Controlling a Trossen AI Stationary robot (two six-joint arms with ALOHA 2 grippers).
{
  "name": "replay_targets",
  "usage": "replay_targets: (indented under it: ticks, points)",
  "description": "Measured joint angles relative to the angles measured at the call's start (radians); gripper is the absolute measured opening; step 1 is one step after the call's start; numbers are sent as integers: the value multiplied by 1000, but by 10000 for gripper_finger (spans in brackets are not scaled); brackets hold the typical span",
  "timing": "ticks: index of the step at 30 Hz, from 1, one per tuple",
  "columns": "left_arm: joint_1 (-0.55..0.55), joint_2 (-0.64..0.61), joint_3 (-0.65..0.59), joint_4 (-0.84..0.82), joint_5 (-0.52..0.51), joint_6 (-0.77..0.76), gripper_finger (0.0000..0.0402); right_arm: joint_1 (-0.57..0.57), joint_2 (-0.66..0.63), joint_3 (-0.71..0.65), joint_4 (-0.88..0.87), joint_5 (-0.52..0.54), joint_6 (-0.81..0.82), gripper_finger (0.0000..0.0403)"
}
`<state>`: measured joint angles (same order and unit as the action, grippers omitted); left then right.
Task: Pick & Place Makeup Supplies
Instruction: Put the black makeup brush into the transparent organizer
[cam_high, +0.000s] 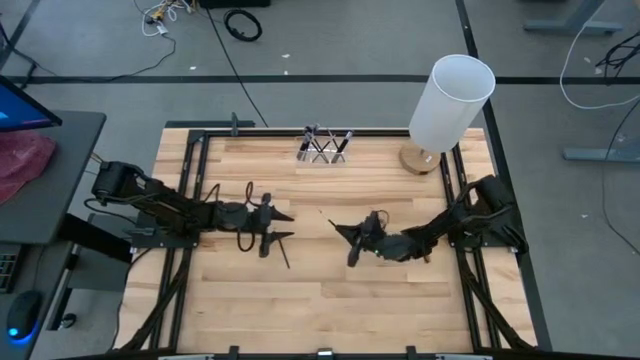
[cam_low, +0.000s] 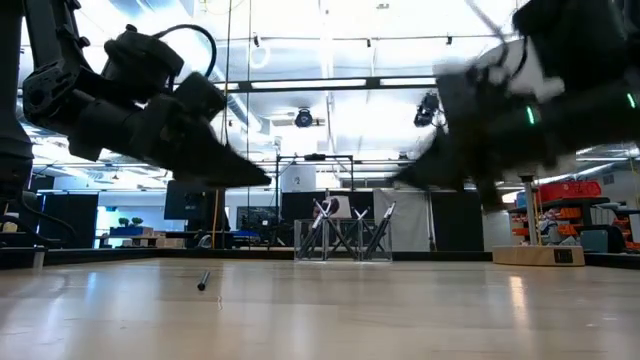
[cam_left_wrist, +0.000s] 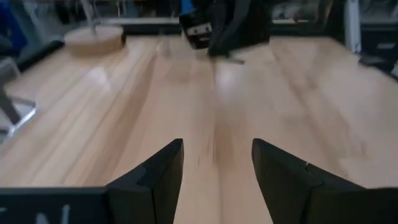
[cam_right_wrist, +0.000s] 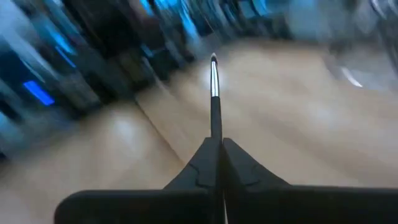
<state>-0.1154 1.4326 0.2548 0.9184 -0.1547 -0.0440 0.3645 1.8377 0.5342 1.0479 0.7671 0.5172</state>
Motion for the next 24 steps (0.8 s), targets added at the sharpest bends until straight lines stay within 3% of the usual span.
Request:
replay_targets:
  ticks: [3, 7, 14, 20, 24]
  points:
    - [0, 0, 0, 64, 27, 24, 195, -1, 3, 9, 245, -35, -153, 2]
    - [0, 4, 0, 183, 66, 62, 195, -17, 10, 77, 319, -139, -305, 2]
    - [0, 7, 0, 393, 91, 91, 195, -55, 13, 248, 150, -297, -401, 2]
    - [0, 7, 1, 472, 165, 90, 190, -65, 13, 309, 32, -317, -424, 4]
    - [0, 7, 1, 479, 177, 80, 166, -65, 13, 309, 21, -318, -421, 5]
